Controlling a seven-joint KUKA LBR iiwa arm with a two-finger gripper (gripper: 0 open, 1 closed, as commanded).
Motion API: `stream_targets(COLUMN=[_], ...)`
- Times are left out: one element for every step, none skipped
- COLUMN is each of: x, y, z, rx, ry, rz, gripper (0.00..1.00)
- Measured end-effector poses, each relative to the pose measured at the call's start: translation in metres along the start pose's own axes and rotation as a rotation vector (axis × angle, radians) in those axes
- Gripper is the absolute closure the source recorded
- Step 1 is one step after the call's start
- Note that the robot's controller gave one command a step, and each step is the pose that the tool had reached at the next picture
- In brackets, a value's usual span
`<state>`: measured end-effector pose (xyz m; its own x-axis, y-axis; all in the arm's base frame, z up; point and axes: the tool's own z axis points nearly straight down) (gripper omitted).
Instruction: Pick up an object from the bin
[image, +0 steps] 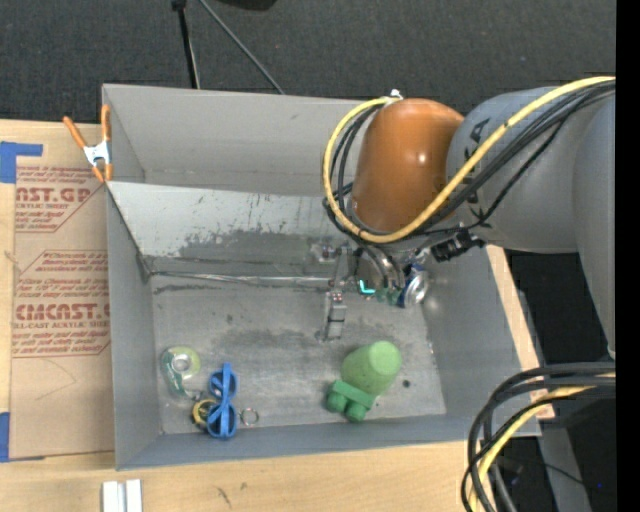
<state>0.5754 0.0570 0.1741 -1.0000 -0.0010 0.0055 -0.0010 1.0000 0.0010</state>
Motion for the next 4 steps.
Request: stream_targets(x=[0.042,0.087,0.088,0.050], y=[0.110,0.140,0.140,0.135], z=[0.052,0.105,0.105,-0.043], rx=[-0.001,0.003,0.002,0.000], ry=[-0.002,-0.006,-0.004,-0.018], rz=[-0.123,-0.288,-0.287,-0.345], gripper=[0.00,0.00,1.00,1.00])
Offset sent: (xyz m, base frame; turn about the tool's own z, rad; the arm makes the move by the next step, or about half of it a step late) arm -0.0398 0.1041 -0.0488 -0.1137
